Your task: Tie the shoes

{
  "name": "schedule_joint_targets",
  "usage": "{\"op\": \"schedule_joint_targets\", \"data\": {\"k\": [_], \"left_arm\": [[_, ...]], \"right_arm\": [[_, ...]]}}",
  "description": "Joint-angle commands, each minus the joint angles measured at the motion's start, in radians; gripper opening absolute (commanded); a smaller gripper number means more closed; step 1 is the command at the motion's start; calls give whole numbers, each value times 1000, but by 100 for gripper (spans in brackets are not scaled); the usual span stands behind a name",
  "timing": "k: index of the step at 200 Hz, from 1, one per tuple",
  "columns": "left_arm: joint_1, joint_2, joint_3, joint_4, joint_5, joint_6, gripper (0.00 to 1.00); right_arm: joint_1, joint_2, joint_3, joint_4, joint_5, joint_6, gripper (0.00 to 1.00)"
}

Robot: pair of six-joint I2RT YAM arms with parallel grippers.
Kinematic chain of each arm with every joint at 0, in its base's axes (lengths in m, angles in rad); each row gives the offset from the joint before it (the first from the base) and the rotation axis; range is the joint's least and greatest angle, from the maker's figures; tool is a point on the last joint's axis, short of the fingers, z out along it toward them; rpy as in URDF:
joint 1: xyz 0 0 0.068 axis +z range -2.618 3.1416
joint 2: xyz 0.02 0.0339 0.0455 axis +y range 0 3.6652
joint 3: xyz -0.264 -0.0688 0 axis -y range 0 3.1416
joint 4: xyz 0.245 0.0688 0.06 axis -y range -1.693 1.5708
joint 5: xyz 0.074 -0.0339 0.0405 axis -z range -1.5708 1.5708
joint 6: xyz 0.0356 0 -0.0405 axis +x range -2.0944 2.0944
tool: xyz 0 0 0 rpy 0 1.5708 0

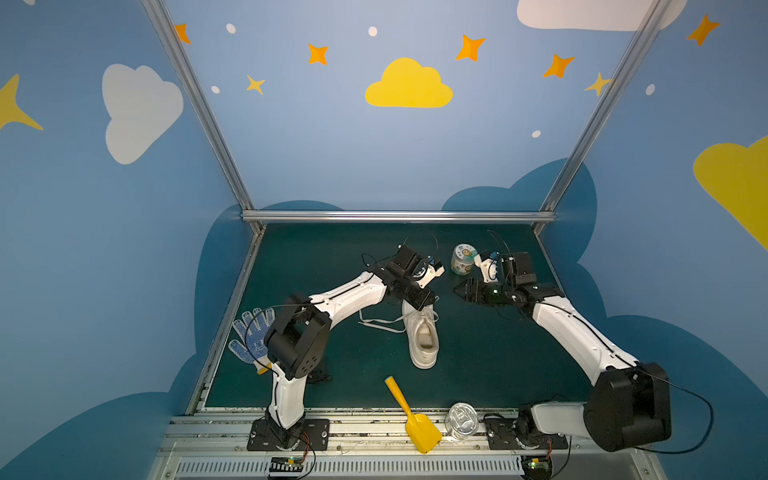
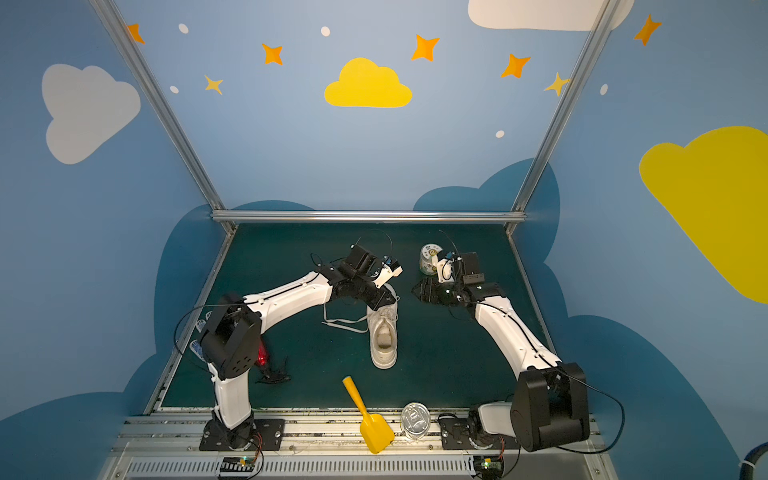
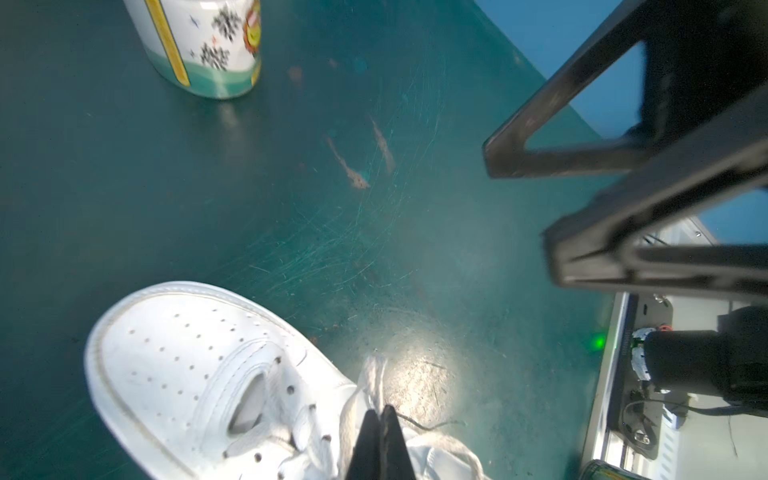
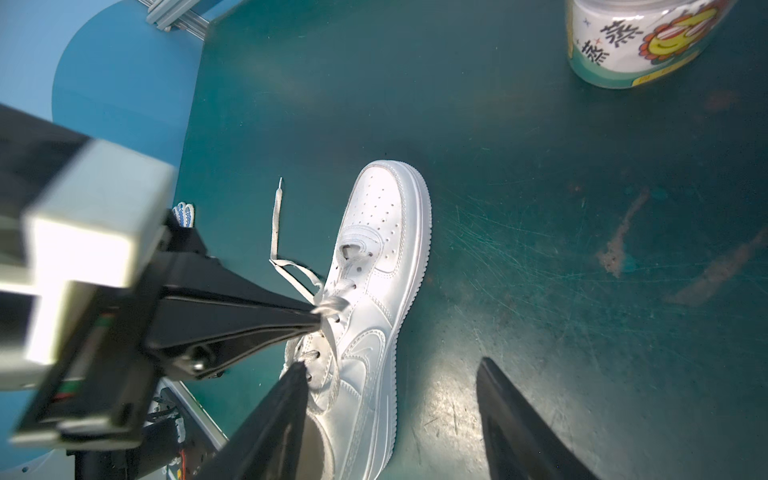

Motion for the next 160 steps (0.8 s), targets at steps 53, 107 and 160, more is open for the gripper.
{"op": "schedule_joint_targets", "data": {"k": [53, 107, 160], "left_arm": [[-8, -24, 13, -28, -1, -1, 33], [-4, -75, 20, -35, -30, 24, 56], [83, -137, -50, -2, 89, 118, 59]], "right_arm": [[-13, -9, -2, -15, -18, -7, 64], [-13, 1, -6, -9, -30, 4, 64], [-21, -12, 0, -34, -29, 0, 64]]}}
